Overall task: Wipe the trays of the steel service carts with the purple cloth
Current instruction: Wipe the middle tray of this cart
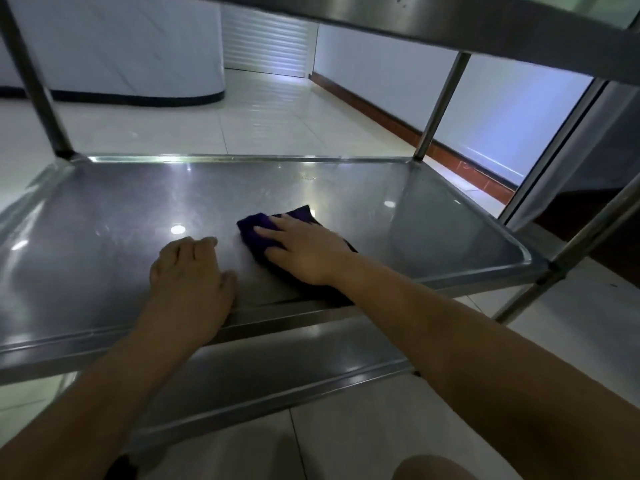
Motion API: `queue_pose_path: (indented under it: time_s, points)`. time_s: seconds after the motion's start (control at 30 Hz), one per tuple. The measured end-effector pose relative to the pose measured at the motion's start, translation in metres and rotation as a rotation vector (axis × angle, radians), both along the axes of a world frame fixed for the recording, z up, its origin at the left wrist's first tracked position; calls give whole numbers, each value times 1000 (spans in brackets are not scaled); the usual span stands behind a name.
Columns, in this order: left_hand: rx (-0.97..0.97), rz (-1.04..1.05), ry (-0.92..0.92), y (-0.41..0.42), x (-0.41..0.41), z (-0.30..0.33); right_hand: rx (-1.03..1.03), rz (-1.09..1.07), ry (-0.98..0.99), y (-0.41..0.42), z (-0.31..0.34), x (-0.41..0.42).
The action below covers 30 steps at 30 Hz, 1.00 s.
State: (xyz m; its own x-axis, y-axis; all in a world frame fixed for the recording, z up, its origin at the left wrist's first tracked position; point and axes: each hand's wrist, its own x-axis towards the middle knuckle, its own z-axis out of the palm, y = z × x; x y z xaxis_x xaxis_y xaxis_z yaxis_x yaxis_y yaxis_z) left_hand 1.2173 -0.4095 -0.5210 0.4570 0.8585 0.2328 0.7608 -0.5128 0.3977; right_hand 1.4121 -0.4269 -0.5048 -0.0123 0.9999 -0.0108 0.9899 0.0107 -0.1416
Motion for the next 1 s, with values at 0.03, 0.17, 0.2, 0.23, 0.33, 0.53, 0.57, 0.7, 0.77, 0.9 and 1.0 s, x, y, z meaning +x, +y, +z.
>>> queue_pose_path:
  time_s: [0.03, 0.17, 0.2, 0.23, 0.33, 0.53, 0.57, 0.7, 0.77, 0.9, 1.0]
  points:
    - [8, -43, 39, 1, -1, -2, 7, -36, 4, -3, 0, 19]
    - [91, -167, 181, 6, -2, -5, 20, -262, 26, -28, 4, 103]
    - [105, -161, 222, 6, -1, -6, 10, -322, 39, -36, 7, 123]
    - [111, -148, 244, 7, 0, -6, -3, -386, 46, -45, 10, 142]
    - [87, -127, 245, 4, 2, -4, -49, -534, 12, -69, 14, 187]
    - [70, -129, 197, 5, 7, -8, -84, -600, -104, -65, 12, 171]
    - [49, -117, 158, 6, 8, -9, -59, -588, -80, -61, 11, 159]
    - [58, -123, 111, 10, 7, -12, -1, -340, -100, -28, 7, 96]
    - [64, -121, 122, 11, 5, -12, 17, -217, -120, -5, 4, 62]
    - [101, -125, 102, 10, 5, -12, -33, -1, -132, 42, 2, -9]
    - [65, -59, 17, 8, 6, -8, -85, 116, -92, 67, 4, -42]
